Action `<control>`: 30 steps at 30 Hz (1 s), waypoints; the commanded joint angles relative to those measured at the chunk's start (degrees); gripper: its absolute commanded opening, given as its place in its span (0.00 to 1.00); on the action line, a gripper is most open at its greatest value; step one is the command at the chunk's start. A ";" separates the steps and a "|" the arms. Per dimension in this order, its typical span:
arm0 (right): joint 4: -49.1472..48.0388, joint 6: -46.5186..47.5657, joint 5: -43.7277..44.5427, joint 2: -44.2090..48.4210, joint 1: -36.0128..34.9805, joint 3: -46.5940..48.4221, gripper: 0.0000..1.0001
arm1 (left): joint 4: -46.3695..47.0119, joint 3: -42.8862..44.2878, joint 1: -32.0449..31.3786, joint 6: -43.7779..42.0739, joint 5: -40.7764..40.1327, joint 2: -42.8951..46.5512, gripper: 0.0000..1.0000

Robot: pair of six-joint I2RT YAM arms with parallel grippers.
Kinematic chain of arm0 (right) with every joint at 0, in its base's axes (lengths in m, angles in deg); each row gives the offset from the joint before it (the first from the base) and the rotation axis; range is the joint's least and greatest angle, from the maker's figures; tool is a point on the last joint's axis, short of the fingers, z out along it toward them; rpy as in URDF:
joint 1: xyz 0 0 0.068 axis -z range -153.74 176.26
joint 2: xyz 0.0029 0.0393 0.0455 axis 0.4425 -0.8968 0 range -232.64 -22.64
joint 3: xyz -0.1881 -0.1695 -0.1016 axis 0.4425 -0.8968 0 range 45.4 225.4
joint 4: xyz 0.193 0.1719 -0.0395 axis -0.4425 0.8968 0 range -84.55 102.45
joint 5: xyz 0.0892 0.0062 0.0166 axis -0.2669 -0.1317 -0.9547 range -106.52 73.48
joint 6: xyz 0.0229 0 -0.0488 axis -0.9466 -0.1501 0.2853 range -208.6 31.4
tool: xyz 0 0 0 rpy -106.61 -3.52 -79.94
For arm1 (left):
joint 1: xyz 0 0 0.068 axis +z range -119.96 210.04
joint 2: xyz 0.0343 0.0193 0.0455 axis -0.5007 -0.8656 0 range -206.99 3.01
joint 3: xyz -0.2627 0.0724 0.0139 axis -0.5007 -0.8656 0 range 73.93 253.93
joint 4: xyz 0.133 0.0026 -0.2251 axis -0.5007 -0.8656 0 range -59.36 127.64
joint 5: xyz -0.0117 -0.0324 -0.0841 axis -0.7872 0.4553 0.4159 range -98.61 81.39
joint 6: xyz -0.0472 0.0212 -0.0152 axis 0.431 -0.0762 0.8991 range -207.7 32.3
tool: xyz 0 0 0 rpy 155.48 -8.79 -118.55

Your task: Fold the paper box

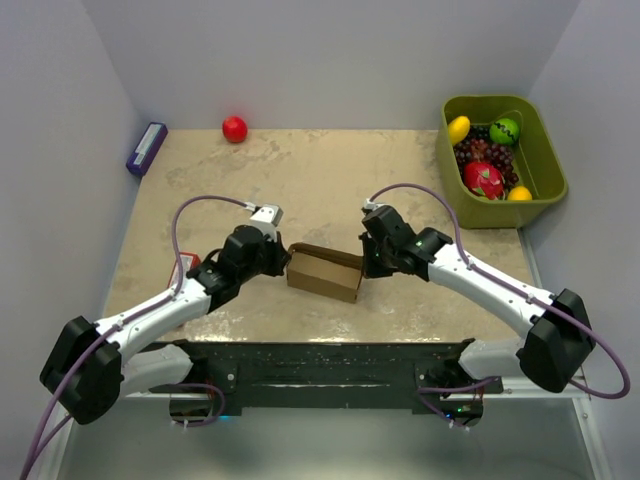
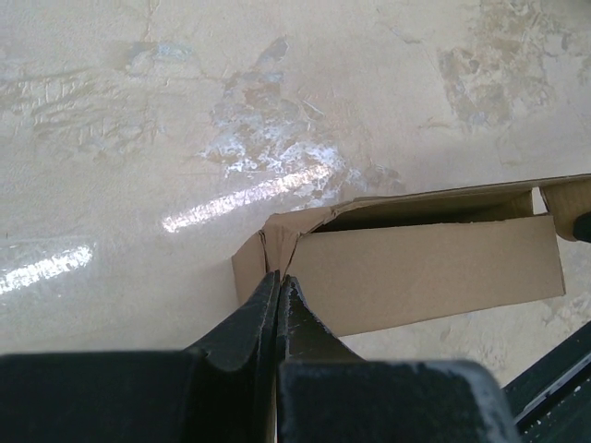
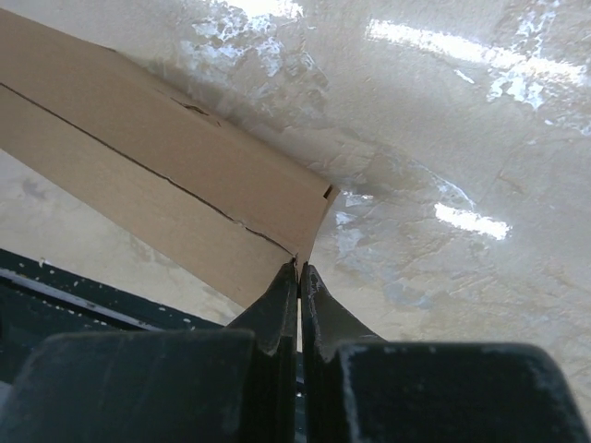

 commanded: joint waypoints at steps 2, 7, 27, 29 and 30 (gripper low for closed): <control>-4.23 -4.00 -4.95 0.38 -0.04 0.53 0.00 | -5.00 0.52 -2.20 -1.59 -2.52 -2.17 0.00; -4.31 -4.79 -4.95 0.82 0.84 0.18 0.00 | -4.92 0.61 -3.08 -1.76 -3.49 -2.53 0.00; -9.59 -5.67 -14.17 4.69 9.10 -6.14 0.00 | -4.39 -2.21 -11.87 -1.24 -18.08 -3.14 0.00; -9.68 -5.67 -14.35 5.04 9.63 -6.23 0.00 | -4.39 -2.30 -13.01 -1.06 -19.75 -3.58 0.00; -9.76 -5.76 -14.53 5.04 9.72 -6.32 0.00 | -4.39 -2.30 -13.37 -1.06 -20.27 -3.75 0.00</control>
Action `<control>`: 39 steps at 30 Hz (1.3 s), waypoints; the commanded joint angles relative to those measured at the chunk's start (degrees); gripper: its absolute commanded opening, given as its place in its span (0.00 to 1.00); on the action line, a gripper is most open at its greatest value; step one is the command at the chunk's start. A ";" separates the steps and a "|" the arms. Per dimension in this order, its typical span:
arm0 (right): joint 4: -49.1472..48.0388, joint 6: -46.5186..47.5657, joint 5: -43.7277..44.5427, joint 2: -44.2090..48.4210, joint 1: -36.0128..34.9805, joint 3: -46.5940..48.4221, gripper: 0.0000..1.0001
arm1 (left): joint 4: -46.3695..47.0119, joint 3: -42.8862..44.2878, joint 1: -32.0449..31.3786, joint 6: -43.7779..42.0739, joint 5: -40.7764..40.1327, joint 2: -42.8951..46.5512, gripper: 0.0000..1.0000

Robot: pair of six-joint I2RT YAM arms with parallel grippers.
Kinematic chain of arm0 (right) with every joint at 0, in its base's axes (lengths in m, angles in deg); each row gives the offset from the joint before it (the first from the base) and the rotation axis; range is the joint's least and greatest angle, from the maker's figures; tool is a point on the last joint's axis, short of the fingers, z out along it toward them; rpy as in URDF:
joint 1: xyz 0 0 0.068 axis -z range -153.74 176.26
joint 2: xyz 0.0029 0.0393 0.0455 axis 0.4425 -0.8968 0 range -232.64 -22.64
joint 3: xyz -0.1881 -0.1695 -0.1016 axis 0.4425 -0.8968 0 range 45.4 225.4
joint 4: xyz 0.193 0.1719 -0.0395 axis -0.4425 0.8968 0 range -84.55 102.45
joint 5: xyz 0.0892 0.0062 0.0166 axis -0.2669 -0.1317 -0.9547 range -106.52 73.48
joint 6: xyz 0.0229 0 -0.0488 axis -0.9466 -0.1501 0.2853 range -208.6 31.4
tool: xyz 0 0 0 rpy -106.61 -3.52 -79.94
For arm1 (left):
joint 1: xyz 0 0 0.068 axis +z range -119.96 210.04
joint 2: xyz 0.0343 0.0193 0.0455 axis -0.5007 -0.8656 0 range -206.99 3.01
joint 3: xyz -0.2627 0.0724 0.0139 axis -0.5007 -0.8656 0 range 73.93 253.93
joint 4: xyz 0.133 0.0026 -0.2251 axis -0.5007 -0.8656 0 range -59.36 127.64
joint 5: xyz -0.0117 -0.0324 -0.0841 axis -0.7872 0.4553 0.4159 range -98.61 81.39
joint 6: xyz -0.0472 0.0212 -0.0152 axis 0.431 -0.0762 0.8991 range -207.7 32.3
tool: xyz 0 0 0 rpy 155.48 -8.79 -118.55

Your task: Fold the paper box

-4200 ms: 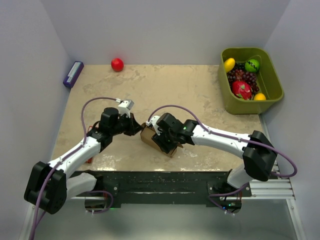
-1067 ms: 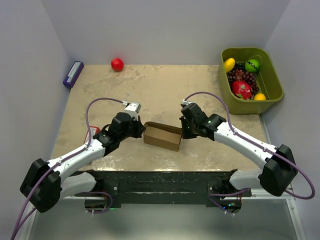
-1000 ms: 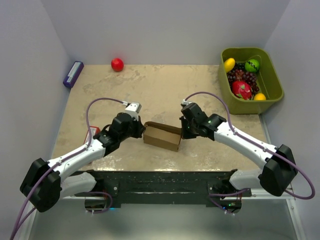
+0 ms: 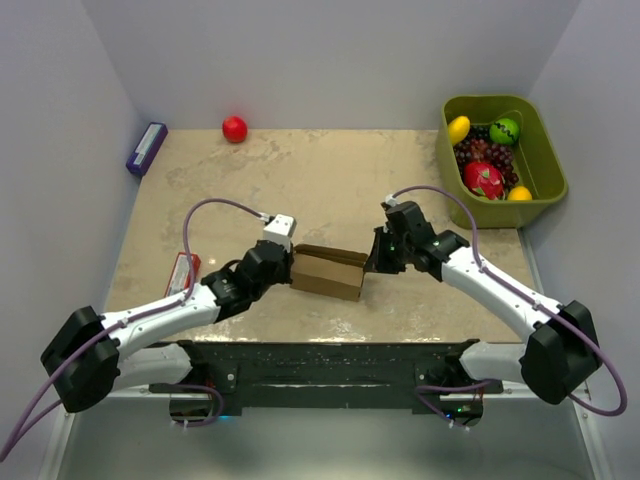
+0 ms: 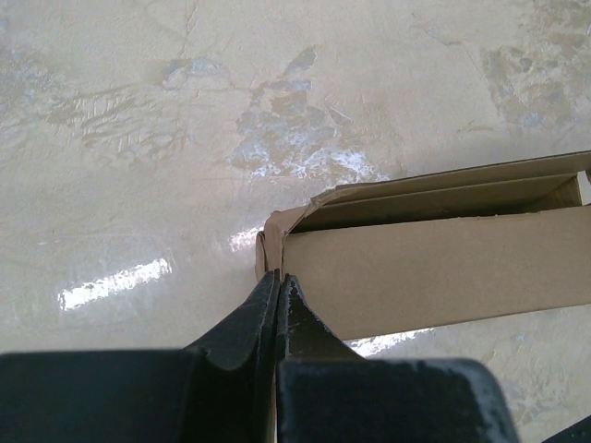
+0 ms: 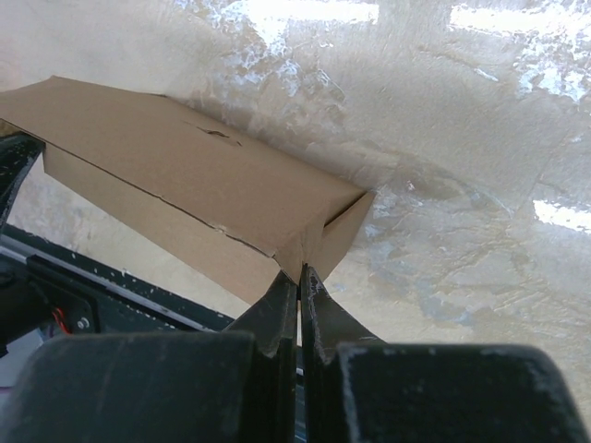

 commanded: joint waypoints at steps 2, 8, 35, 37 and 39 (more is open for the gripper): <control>-2.88 -0.93 -3.80 1.94 1.04 -0.70 0.00 | -5.00 -2.60 -3.32 0.49 -3.67 -2.51 0.00; -2.62 -0.76 -4.33 2.55 1.92 -1.06 0.00 | -4.91 -2.87 -4.20 0.76 -4.73 -3.57 0.00; -5.07 -7.34 4.54 8.18 -2.99 -8.44 0.00 | -4.65 -0.23 -5.87 2.43 -2.62 -5.85 0.00; -5.95 -8.74 5.68 7.83 -4.93 -8.61 0.00 | -4.65 0.21 -6.04 2.51 -2.36 -6.03 0.00; -5.87 -9.28 7.88 7.21 -6.77 -8.53 0.00 | -4.74 0.39 -6.13 2.60 -2.10 -6.03 0.00</control>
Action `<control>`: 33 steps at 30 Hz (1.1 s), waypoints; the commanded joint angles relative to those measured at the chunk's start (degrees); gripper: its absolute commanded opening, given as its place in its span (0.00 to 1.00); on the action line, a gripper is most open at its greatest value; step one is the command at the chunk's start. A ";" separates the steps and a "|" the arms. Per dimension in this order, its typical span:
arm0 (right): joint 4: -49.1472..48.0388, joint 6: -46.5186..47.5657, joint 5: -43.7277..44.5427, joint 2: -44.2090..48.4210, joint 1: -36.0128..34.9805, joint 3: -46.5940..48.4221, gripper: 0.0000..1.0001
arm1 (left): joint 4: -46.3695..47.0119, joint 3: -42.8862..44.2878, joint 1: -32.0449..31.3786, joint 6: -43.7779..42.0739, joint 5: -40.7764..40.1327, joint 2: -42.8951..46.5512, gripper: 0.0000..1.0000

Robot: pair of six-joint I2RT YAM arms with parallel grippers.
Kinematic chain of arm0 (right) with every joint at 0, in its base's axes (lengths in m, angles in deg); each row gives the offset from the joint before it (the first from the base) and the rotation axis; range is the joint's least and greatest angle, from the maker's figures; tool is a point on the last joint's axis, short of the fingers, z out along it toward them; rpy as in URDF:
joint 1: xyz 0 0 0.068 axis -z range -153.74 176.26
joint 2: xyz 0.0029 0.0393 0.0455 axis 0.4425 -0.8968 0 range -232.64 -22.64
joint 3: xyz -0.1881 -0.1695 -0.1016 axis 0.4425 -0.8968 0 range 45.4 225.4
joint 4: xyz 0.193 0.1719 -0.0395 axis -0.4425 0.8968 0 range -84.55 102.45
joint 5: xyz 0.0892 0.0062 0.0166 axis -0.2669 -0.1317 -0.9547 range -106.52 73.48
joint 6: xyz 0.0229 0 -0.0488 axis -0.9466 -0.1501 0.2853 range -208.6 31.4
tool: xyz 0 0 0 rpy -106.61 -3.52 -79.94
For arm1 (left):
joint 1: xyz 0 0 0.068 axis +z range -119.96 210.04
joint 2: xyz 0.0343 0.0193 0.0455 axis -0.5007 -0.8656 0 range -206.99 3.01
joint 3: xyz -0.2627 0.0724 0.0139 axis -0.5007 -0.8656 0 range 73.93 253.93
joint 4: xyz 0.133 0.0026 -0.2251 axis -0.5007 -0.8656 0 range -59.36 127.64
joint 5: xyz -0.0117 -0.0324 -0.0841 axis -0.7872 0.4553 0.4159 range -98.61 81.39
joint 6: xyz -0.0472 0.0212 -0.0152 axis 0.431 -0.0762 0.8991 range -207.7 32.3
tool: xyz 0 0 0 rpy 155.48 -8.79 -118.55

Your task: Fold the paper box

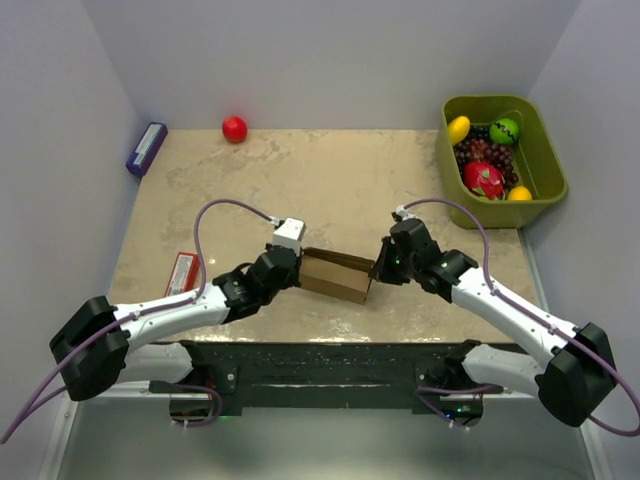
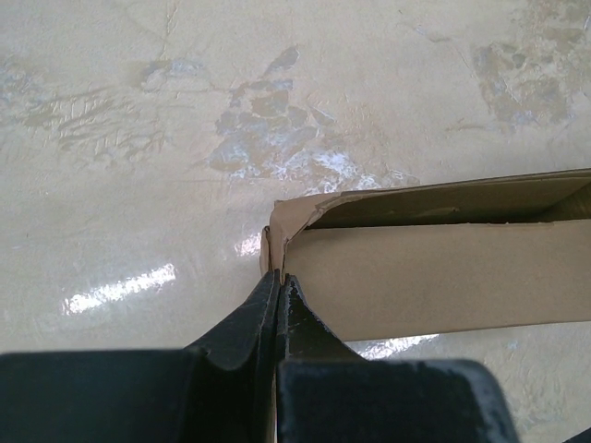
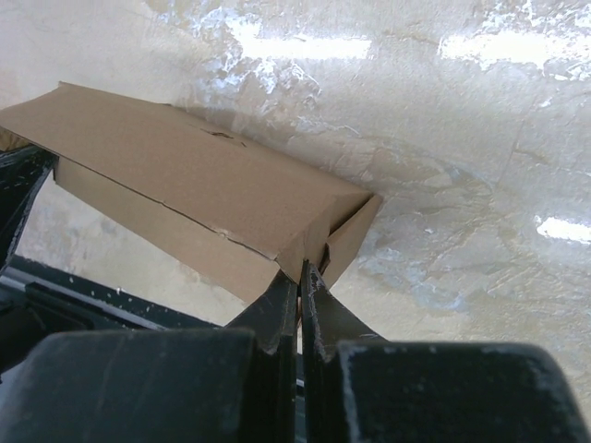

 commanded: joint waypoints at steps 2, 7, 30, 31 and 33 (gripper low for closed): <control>-2.37 -4.69 3.91 -1.53 -5.64 -0.98 0.00 | -7.08 -0.22 -1.02 1.18 3.61 -2.25 0.00; -0.44 -5.75 8.93 -3.20 -8.55 -1.51 0.00 | -7.07 0.30 -1.02 1.62 5.28 -2.77 0.00; 9.93 -5.31 12.79 0.66 -10.22 -2.04 0.00 | -12.26 5.04 -0.84 0.92 7.39 -5.76 0.00; 10.11 -5.31 13.06 0.66 -10.22 -2.04 0.00 | -12.52 5.22 -0.76 0.92 7.57 -5.76 0.00; 10.37 -5.66 13.41 0.66 -10.22 -2.56 0.00 | -12.79 5.92 -0.67 0.92 8.09 -6.11 0.00</control>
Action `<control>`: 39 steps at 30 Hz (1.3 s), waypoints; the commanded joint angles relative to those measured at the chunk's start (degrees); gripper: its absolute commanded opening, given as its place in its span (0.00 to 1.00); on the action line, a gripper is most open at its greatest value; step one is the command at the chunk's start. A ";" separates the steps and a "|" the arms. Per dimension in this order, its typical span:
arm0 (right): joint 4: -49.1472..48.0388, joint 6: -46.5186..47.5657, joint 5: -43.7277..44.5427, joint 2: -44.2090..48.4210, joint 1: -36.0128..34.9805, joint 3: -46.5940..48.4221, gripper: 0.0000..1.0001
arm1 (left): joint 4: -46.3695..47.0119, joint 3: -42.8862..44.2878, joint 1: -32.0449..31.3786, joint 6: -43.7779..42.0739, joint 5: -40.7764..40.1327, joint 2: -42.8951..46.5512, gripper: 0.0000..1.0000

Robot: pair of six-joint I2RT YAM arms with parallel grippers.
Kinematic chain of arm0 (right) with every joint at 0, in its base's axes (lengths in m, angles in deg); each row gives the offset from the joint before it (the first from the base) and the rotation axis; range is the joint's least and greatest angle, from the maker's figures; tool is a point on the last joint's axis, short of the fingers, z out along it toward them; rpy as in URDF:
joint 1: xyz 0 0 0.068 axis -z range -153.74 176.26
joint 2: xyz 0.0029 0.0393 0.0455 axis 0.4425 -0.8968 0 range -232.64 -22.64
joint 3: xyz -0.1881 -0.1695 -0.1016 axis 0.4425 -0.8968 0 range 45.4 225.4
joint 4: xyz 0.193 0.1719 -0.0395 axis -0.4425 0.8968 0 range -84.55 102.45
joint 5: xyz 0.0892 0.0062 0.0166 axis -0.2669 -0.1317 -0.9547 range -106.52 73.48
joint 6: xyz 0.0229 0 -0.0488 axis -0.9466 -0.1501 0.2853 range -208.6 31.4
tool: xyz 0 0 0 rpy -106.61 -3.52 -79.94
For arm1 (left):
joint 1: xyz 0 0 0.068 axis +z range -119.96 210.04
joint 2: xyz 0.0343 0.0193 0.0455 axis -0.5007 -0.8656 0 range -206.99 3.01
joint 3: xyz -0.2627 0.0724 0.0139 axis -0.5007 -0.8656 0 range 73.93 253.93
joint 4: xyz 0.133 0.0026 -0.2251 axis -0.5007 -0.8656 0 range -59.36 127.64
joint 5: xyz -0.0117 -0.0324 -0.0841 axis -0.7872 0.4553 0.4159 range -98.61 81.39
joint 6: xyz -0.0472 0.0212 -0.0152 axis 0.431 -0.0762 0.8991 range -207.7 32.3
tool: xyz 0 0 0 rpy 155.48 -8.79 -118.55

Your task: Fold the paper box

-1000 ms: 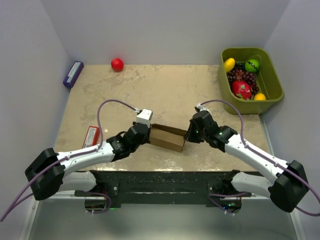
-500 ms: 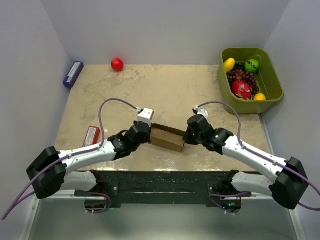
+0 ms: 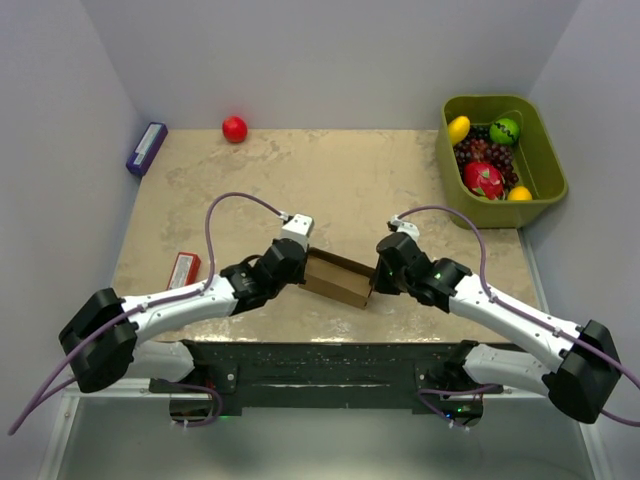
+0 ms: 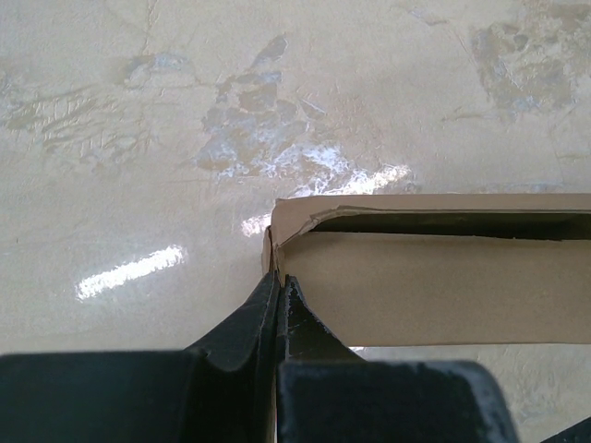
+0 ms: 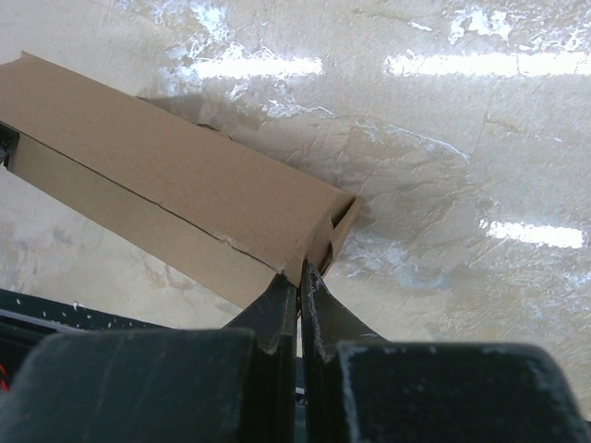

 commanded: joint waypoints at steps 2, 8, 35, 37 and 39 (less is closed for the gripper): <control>6.68 -1.01 0.28 -0.28 -0.67 -2.35 0.00 | -7.94 0.97 -0.60 0.74 6.94 -2.53 0.00; 8.44 -2.06 0.98 0.25 -1.29 -3.49 0.00 | -9.61 1.85 -0.16 0.65 7.03 -2.62 0.00; 20.03 -5.58 0.81 3.94 -2.43 -5.16 0.00 | -10.84 3.08 1.25 -0.66 6.68 -2.71 0.00; 20.83 -6.36 0.37 3.77 -2.52 -5.51 0.00 | -10.66 3.25 1.25 -1.36 6.50 -2.71 0.00; 21.10 -6.89 -0.51 3.85 -2.52 -6.65 0.00 | -10.75 3.43 1.25 -2.15 6.15 -2.80 0.00</control>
